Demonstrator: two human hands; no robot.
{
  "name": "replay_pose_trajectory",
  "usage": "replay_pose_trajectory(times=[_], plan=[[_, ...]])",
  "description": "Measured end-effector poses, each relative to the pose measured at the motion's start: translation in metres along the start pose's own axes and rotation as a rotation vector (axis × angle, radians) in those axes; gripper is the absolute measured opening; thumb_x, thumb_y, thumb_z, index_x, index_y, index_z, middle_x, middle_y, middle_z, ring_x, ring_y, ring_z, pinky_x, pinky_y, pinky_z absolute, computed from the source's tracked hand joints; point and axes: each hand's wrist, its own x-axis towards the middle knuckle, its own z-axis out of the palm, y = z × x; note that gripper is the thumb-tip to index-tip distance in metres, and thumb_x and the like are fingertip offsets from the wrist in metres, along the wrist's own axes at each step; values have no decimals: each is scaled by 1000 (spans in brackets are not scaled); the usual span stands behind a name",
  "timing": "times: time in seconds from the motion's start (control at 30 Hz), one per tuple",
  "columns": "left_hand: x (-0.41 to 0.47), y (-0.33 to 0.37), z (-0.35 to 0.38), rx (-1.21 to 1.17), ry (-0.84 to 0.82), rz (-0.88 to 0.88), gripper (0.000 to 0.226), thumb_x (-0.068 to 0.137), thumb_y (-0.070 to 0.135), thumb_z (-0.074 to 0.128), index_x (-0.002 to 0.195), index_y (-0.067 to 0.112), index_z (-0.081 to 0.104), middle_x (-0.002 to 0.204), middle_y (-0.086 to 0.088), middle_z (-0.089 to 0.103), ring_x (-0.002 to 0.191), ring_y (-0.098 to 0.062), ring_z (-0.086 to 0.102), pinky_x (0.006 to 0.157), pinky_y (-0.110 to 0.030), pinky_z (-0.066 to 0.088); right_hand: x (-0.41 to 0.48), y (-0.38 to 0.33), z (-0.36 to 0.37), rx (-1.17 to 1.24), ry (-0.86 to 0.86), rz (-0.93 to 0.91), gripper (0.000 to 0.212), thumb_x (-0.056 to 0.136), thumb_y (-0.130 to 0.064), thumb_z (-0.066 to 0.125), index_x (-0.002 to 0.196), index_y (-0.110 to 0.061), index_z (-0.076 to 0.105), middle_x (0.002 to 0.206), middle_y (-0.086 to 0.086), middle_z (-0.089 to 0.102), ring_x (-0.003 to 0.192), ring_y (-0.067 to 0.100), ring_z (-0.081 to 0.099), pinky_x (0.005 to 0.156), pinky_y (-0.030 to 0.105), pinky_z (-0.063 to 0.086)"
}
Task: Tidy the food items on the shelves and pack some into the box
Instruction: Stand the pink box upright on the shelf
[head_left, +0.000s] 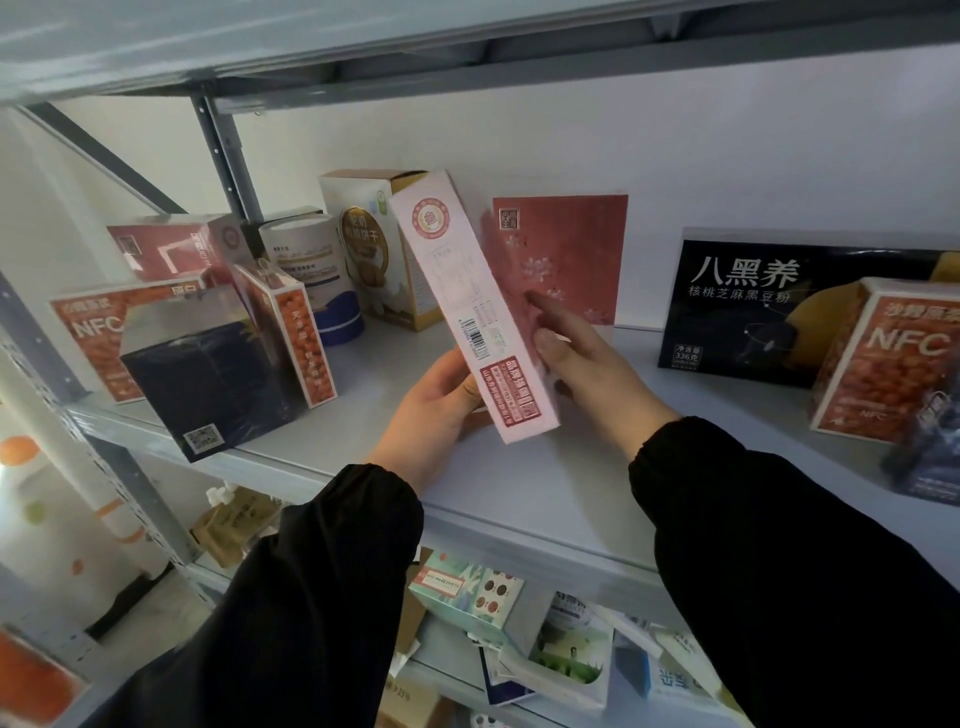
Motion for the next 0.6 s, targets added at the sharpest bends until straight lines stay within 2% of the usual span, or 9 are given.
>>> replay_pose_trajectory(times=[0.1,0.2,0.3,0.33,0.4,0.43,0.47,0.53,0.6], plan=[[-1,2,-2,-13,73,-37,26,106,16,57,109,34,75,103,-5,80,91,-25,76,74,-39,63,2,3,-2,-76,18,-2,93,83,-61,72,160,-45,22,130,-19,56,113,2,62,82,17,55],[0,8,0,-74,146,-83,27,110,31,49,111,28,75,105,-11,79,95,-31,75,82,-45,62,4,5,-4,-128,58,26,120,68,-58,86,163,-34,16,137,-11,56,119,8,58,102,29,50],[2,9,-3,-253,75,-130,51,109,54,32,127,21,66,121,-10,76,112,-29,73,93,-43,58,6,8,-3,-154,46,51,107,59,-52,89,147,-39,29,127,-21,59,111,-5,58,106,28,48],[2,9,-3,-246,37,-112,57,102,65,39,130,21,63,124,-8,75,115,-27,71,94,-40,58,7,9,-3,-157,48,59,104,58,-53,89,144,-39,30,124,-22,59,111,-5,59,105,28,48],[3,3,-6,-211,-12,-73,91,69,79,75,135,18,58,125,-10,74,115,-28,71,88,-38,61,10,13,-4,-150,82,70,110,58,-57,88,148,-31,30,124,-18,61,115,5,62,108,31,47],[2,0,-7,-179,-37,-52,109,54,76,87,138,14,55,124,-13,72,112,-31,71,81,-39,63,11,14,-6,-145,108,79,115,58,-59,87,151,-26,28,127,-13,62,118,10,62,109,32,47],[3,-2,-8,-163,-61,-30,117,50,71,92,142,10,52,123,-16,71,109,-34,71,72,-40,63,11,13,-6,-141,135,82,115,58,-61,85,150,-23,26,129,-9,62,119,14,62,109,33,48],[4,-3,-10,-190,-43,4,108,61,58,90,147,8,46,122,-21,67,102,-39,70,60,-41,60,11,11,-6,-114,196,52,102,61,-62,81,140,-26,27,127,-11,58,121,16,60,106,31,47],[4,-1,-12,-251,33,13,91,72,51,78,147,9,47,123,-24,64,98,-40,69,59,-41,59,10,10,-5,-95,251,4,90,64,-62,78,131,-30,29,124,-16,51,123,16,56,102,27,44]])
